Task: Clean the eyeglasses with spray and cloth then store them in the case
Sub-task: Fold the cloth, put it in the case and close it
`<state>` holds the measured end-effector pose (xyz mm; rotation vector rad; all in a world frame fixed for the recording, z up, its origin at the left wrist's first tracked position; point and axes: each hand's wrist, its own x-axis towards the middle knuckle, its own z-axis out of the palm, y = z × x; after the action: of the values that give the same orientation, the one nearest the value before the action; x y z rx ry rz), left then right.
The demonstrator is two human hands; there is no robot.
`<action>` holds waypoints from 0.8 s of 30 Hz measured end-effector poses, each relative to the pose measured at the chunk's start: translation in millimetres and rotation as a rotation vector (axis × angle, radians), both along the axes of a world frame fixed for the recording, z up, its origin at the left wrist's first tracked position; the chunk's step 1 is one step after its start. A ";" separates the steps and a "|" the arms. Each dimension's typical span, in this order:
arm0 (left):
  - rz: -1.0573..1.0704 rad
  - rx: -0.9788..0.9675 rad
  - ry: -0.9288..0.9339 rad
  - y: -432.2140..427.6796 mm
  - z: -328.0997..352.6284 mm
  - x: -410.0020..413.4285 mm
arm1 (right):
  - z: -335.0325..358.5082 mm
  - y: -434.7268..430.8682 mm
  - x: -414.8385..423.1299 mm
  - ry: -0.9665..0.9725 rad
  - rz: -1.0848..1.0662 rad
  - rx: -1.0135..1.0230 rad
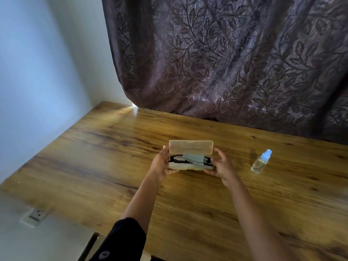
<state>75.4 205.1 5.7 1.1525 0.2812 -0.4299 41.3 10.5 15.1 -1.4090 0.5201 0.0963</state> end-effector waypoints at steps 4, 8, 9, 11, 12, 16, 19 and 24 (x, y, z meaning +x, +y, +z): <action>-0.030 -0.064 -0.022 -3.4 2.6 -2.3 | 1.8 -3.5 0.0 0.035 0.022 0.069; -0.015 -0.104 0.016 -3.3 6.1 -1.2 | 0.9 -7.6 0.0 0.008 0.110 0.097; -0.016 -0.111 0.025 -3.6 6.1 -0.3 | 0.4 -8.3 0.4 0.004 0.111 0.101; -0.017 -0.105 0.023 -3.8 8.3 0.1 | -1.1 -9.2 1.8 -0.002 0.102 0.103; -0.011 -0.102 0.027 -3.9 8.3 1.1 | -1.5 -9.3 2.3 -0.004 0.100 0.100; 0.001 -0.083 0.063 -5.3 5.2 7.3 | -2.8 -9.7 3.6 -0.008 0.098 0.101; -0.028 -0.099 0.075 -6.8 6.5 9.4 | -4.8 -11.0 4.4 -0.002 0.101 0.095; -0.015 -0.059 0.166 -11.9 13.2 10.3 | -8.5 -11.0 5.1 0.033 0.070 0.115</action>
<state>85.7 193.1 19.0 1.0639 0.4022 -0.5450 46.3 -0.5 6.6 -1.3153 0.4851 0.2025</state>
